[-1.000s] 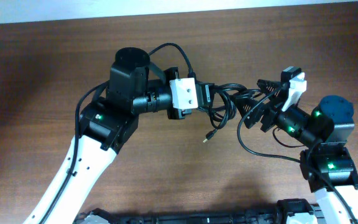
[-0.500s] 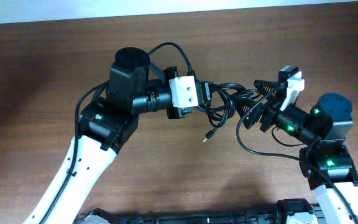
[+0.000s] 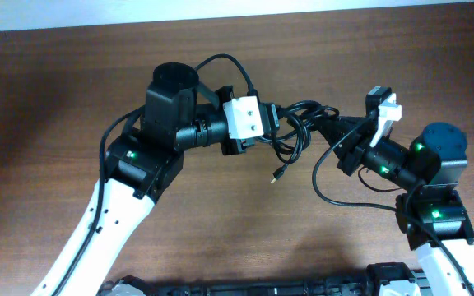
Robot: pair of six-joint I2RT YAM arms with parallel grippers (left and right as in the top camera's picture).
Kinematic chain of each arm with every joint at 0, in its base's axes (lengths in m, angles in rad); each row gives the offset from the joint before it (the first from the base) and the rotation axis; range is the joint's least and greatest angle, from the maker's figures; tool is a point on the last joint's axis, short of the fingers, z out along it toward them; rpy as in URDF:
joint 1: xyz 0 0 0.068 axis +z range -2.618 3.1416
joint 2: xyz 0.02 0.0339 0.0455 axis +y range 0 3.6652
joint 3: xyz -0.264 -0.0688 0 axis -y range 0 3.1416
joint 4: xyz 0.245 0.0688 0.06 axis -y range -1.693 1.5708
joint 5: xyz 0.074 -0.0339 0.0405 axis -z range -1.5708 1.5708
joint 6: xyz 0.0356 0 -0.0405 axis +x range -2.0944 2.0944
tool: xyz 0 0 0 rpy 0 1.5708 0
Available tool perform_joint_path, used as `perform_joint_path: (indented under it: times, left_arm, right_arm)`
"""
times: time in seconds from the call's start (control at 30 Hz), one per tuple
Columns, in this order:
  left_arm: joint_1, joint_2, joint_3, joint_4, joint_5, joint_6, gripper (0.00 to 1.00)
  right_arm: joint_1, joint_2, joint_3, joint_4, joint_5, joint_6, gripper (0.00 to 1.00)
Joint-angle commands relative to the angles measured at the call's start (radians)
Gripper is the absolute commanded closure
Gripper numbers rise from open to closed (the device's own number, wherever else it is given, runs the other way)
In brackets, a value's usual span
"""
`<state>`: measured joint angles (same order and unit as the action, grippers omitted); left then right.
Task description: Untangle cables
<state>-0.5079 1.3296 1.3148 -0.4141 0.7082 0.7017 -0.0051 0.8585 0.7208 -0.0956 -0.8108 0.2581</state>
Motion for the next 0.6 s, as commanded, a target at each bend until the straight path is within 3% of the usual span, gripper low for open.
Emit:
perform_joint_path:
  times: [0.0, 0.2, 0.33, 0.37, 0.4, 0.43, 0.5, 0.57]
  left_arm:
    - [-0.004, -0.026, 0.019, 0.013, 0.054, -0.036, 1.0]
    - [-0.004, -0.026, 0.019, 0.026, 0.137, -0.036, 1.0]
    - [-0.004, -0.026, 0.019, 0.045, 0.155, -0.097, 1.0]
    - [-0.004, -0.026, 0.019, 0.048, 0.171, -0.104, 1.0]
    - [-0.004, -0.026, 0.019, 0.053, 0.19, -0.105, 1.0]
    - [-0.004, -0.026, 0.019, 0.056, 0.208, -0.105, 1.0]
    - [-0.004, -0.026, 0.019, 0.061, 0.231, -0.105, 1.0]
    - [-0.004, -0.026, 0.019, 0.061, 0.23, -0.105, 1.0]
  right_arm:
    - [-0.008, 0.007, 0.021, 0.007, 0.047, 0.009, 0.95]
    - [-0.008, 0.007, 0.021, 0.047, 0.002, -0.065, 0.49]
    - [-0.008, 0.007, 0.021, 0.137, -0.034, -0.07, 0.46]
    - [-0.008, 0.007, 0.021, 0.155, -0.036, -0.07, 0.47]
    - [-0.008, 0.007, 0.021, 0.171, -0.04, -0.07, 0.56]
    - [-0.008, 0.007, 0.021, 0.185, -0.047, -0.07, 0.66]
    - [-0.008, 0.007, 0.021, 0.215, -0.081, -0.07, 0.96]
    - [-0.008, 0.007, 0.021, 0.22, -0.114, -0.07, 0.96]
